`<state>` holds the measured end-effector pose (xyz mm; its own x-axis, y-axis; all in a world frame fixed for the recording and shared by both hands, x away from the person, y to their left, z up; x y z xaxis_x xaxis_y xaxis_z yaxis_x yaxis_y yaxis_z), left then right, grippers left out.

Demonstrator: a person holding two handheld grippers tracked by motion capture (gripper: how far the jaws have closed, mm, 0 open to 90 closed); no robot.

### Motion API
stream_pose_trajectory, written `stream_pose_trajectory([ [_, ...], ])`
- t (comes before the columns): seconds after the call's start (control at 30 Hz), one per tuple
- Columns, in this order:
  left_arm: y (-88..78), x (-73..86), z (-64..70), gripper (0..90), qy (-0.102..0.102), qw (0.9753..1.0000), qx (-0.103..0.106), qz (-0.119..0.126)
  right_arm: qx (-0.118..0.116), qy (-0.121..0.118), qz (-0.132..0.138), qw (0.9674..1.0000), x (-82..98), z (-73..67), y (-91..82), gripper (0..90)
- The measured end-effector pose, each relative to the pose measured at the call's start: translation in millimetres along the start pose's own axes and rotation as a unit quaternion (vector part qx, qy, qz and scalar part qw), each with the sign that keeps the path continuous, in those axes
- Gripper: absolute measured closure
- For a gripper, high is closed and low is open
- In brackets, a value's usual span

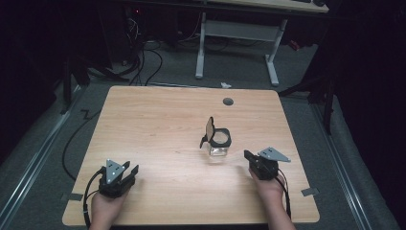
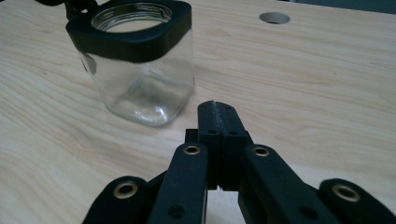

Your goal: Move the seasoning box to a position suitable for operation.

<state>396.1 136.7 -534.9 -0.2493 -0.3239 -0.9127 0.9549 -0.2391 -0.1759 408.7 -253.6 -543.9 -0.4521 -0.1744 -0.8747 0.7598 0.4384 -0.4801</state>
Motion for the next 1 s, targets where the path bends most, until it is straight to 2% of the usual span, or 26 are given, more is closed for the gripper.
stream_pose_trajectory([
  [0.1,0.1,0.9,-1.0,74.2,-0.004,1.0,0.0,-0.003,-0.003,-0.004,-0.001,1.0,-9.0,-2.6,15.0,90.0],
  [0.23,-2.1,-1.4,-0.9,84.9,0.002,0.9999,-0.003,0.01,0.001,-0.013,-0.007,0.9999,-16.2,-7.6,31.1,90.0],
  [0.3,-2.8,-3.3,-1.8,89.3,0.004,0.9999,-0.004,0.016,0.008,-0.009,-0.012,0.9999,-16.8,-5.9,38.2,90.0],
  [0.67,-2.3,-2.4,-2.9,90.0,0.002,0.9999,0.0,0.013,0.015,-0.019,-0.019,0.9995,-19.1,-3.2,50.8,90.0],
  [1.0,-2.3,-1.4,-2.3,82.3,-0.005,0.9999,-0.001,0.014,0.01,-0.038,-0.012,0.9992,-22.9,-8.3,51.6,90.0],
])
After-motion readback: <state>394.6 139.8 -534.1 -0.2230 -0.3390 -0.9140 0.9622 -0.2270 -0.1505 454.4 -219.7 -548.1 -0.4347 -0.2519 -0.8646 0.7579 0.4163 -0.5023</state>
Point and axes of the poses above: each handheld gripper's, and its own axes: y roughly forward along the jaws, x roughly out of its underside, z roughly to its right, the point moved 7 cm from there along y, roughly forward along the jaws, and after that the axes turned 5 degrees about -x, right-handed, at the moved point
